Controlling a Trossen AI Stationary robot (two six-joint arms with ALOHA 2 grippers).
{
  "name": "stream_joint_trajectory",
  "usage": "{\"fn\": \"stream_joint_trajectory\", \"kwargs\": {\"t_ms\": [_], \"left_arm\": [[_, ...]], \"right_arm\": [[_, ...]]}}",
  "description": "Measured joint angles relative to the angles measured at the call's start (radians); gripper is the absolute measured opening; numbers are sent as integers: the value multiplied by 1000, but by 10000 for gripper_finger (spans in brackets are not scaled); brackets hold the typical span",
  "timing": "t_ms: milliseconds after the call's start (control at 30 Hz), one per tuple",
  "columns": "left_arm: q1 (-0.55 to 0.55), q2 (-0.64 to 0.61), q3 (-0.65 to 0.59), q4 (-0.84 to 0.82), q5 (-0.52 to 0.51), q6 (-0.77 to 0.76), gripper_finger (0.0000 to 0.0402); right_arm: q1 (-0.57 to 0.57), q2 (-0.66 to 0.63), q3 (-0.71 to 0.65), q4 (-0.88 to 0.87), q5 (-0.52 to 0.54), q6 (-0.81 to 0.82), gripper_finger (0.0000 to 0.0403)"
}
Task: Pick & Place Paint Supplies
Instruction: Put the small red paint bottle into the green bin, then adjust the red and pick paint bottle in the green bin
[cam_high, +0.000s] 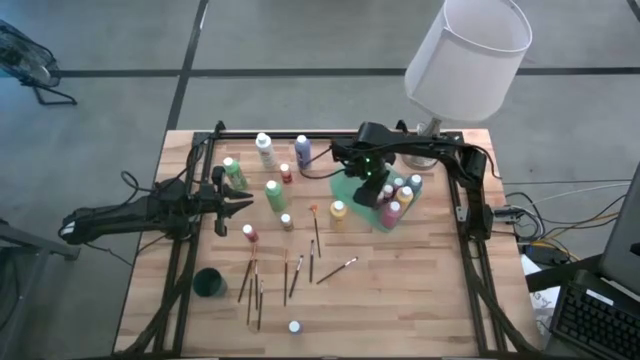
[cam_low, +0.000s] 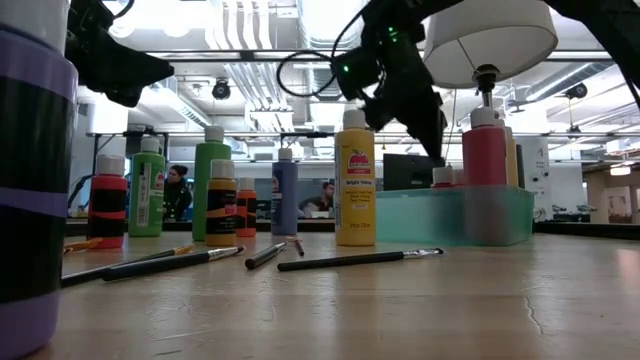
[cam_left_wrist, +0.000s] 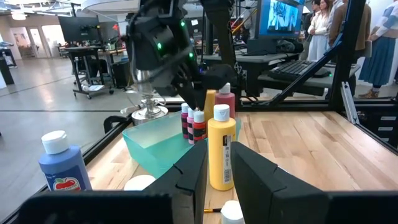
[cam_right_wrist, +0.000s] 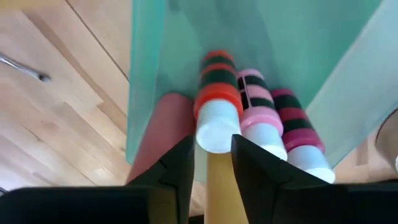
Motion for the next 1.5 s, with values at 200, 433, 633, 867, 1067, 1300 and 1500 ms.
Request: {"fn": "stream_joint_trajectory", "kwargs": {"t_ms": [200,433,633,867,1067,1300,1500], "left_arm": [[0,0,0,0,0,0,76],[0,0,0,0,0,0,76],[0,0,0,0,0,0,76],[0,0,0,0,0,0,76],[0,0,0,0,0,0,76],[0,0,0,0,0,0,76],[0,0,0,0,0,0,76]], "right_arm": [[0,-1,102,1,0,16,63],[-2,70,115,50,0,17,14],[-2,181,113,52,-1,16,8],[-3,214,115,48,-7,7,8],[-3,212,114,24,-1,19,8],[-5,187,119,15,-1,28,8],[-28,167,170,7,-25,49,8]]}}
